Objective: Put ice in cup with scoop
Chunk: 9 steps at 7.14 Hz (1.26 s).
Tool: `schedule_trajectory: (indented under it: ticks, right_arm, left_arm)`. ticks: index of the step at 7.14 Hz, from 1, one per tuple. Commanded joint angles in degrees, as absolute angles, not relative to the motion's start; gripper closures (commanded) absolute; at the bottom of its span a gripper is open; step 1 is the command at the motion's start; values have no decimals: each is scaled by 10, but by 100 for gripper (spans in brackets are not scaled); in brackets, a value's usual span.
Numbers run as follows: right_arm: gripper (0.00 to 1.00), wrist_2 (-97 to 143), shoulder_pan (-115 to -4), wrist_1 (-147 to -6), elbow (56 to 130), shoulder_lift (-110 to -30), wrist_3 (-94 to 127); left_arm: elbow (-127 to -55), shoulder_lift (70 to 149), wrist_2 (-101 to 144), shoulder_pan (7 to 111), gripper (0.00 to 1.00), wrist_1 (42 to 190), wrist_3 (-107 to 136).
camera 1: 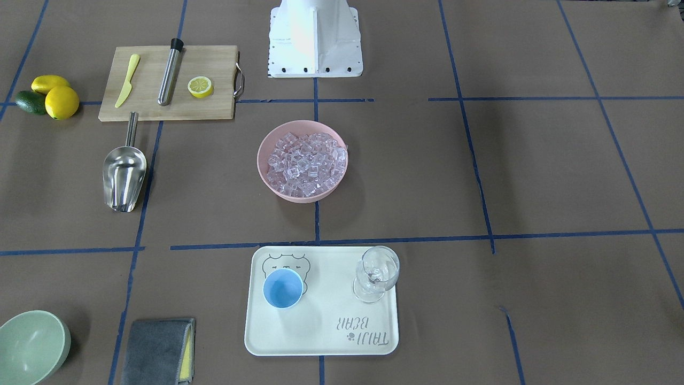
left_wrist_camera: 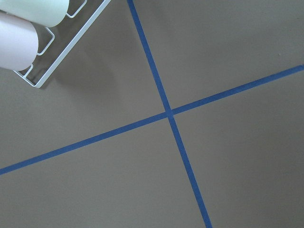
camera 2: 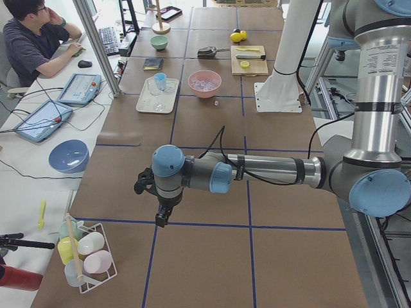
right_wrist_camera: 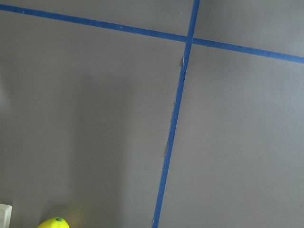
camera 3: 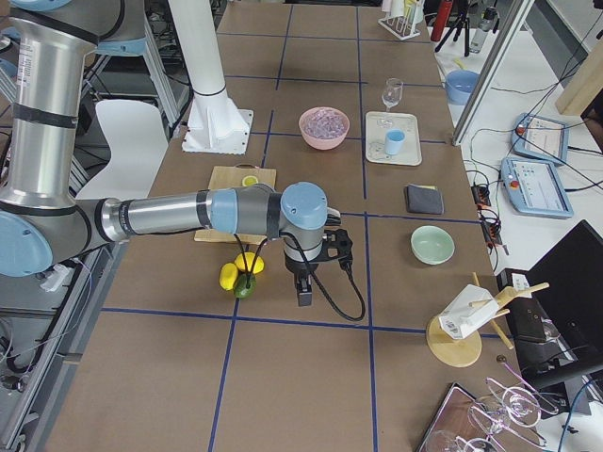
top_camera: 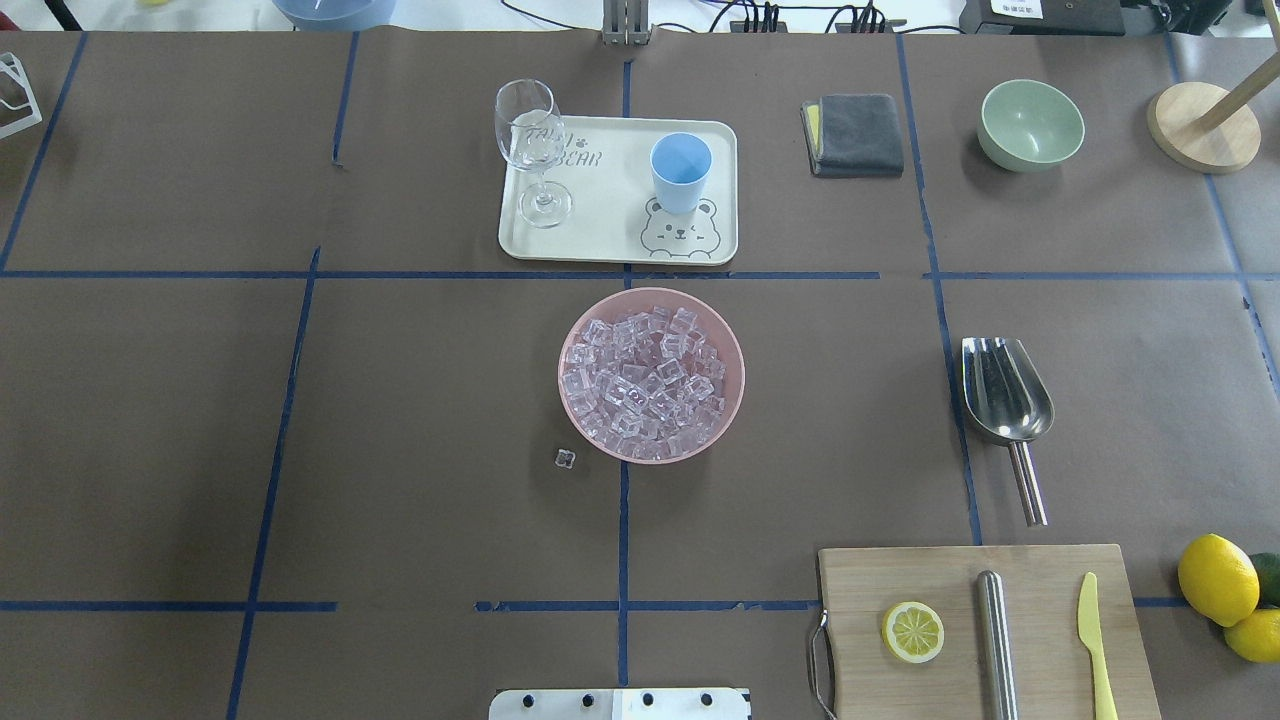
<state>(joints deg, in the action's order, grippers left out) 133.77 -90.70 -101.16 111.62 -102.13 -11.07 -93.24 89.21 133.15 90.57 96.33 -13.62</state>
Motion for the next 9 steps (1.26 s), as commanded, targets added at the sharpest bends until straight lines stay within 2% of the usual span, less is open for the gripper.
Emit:
schedule_trajectory:
  ticks: [1, 5, 9]
  right_arm:
    - [0, 1338, -907, -1012, 1116, -1021, -111]
    - [0, 1338, -906, -1011, 1116, -1017, -112]
    - [0, 1346, -905, -944, 1107, -999, -106]
  left_arm:
    - [-933, 892, 1332, 903, 0, 964, -136]
    - [-962, 894, 1332, 884, 0, 963, -134]
    - [-964, 939, 1332, 858, 0, 966, -131]
